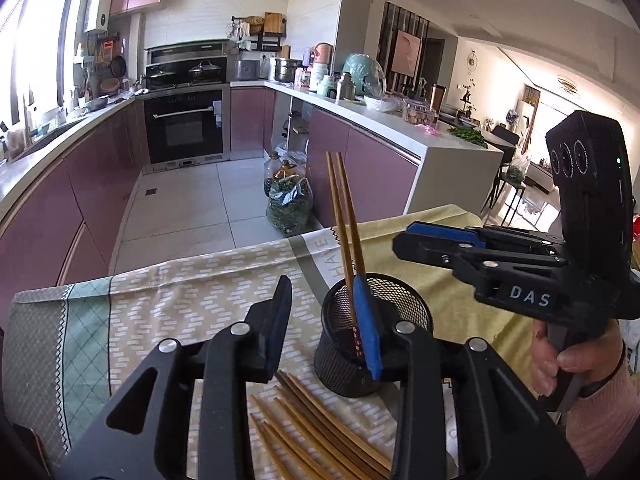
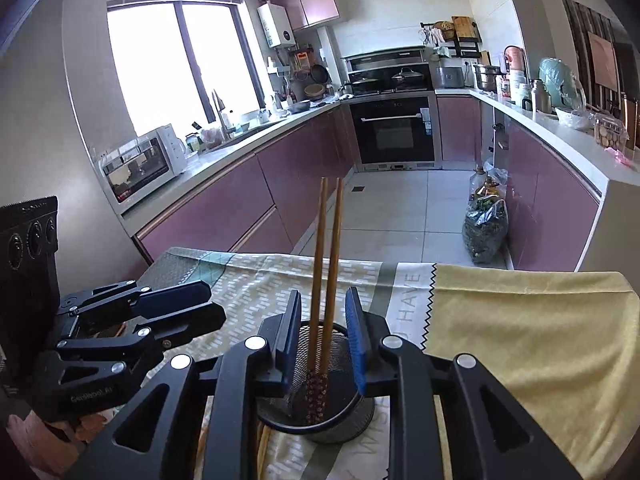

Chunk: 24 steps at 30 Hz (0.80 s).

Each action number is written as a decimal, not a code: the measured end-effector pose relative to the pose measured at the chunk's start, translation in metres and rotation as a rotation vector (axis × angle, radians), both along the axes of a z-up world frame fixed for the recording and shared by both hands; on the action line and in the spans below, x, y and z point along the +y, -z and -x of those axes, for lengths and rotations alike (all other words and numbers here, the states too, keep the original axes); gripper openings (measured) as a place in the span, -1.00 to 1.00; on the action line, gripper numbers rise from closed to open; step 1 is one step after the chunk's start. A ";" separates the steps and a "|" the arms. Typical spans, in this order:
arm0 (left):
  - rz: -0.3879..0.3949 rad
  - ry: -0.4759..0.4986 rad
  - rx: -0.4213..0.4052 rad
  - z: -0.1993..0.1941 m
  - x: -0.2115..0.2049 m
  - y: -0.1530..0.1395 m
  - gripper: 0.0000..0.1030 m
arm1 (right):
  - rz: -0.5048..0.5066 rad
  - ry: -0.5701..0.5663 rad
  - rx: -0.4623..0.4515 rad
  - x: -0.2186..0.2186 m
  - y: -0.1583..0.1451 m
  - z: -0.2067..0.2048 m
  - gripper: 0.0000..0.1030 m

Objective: Organize utensils
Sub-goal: 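Lower the left gripper's chopstick into the holder and open while the right gripper releases its chopstick, then move both open grippers back down to the chopsticks on the cloth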

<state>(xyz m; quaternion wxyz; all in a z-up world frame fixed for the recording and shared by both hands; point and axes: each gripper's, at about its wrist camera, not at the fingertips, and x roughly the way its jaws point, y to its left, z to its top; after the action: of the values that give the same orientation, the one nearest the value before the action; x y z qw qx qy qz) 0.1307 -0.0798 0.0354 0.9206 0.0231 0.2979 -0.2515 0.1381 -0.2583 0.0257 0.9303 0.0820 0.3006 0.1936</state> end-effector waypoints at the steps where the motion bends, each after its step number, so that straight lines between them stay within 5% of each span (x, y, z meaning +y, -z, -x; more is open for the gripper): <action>1: 0.002 -0.005 -0.016 0.008 0.007 -0.001 -0.30 | -0.003 -0.012 -0.014 0.002 -0.002 0.008 -0.53; 7: -0.025 -0.055 0.020 0.041 0.046 0.023 -0.11 | 0.031 -0.129 -0.051 0.022 0.001 0.056 -0.30; 16: -0.079 -0.053 0.243 0.065 0.072 0.112 -0.11 | 0.113 -0.166 0.155 0.052 0.076 0.065 -0.30; 24: -0.085 -0.053 0.300 0.070 0.064 0.134 -0.11 | 0.125 -0.136 0.234 0.060 0.110 0.071 -0.32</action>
<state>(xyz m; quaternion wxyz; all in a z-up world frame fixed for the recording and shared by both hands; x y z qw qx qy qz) 0.0605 -0.0154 -0.0985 0.8704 0.0163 0.4427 -0.2149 0.0672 -0.1984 -0.0840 0.8769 0.0253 0.4234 0.2263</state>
